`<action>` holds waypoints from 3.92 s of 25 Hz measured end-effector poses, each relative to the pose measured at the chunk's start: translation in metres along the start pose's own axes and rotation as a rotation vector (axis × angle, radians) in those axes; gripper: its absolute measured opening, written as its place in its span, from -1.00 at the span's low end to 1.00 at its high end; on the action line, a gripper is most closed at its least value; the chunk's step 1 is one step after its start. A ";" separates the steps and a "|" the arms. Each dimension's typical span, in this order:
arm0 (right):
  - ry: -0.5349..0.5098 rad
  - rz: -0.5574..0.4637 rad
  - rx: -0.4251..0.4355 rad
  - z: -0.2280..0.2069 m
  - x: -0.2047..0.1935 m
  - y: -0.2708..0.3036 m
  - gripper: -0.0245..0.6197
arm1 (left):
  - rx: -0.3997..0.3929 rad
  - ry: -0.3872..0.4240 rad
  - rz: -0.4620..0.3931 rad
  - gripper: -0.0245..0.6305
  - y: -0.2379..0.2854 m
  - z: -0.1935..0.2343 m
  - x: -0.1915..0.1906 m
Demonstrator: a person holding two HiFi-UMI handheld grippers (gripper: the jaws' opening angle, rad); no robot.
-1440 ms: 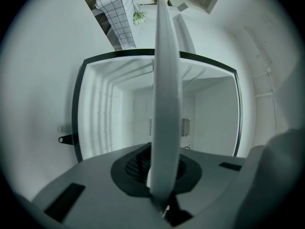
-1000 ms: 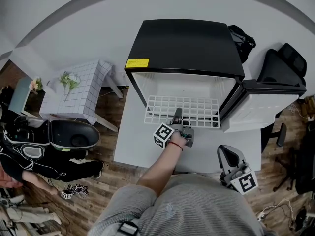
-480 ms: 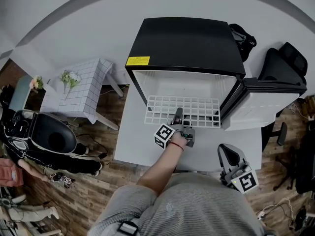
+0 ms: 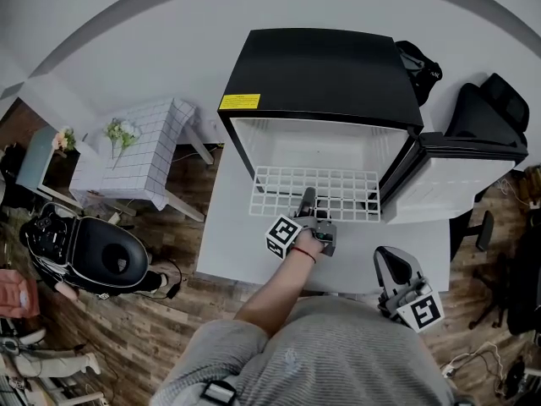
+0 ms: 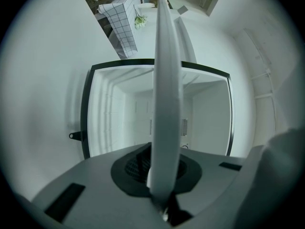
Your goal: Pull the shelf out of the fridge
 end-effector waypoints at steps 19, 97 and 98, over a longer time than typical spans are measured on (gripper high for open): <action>-0.016 -0.020 0.059 0.015 0.007 0.012 -0.88 | -0.048 -0.006 -0.049 -0.83 -0.050 -0.026 0.015; -0.078 -0.056 0.097 0.076 0.048 0.119 -0.89 | -0.041 0.004 0.008 -0.83 -0.058 -0.111 0.089; -0.078 -0.056 0.097 0.076 0.049 0.117 -0.89 | -0.041 0.004 0.008 -0.83 -0.059 -0.111 0.087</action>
Point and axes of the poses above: the fingertips, and each gripper's own axes: y forward along the fingers, z to its left, x out of its top, the point moved 5 cm from there along -y, backward along the fingers, and after that the axes turned 10 degrees about -y, right-handed, at the moved point
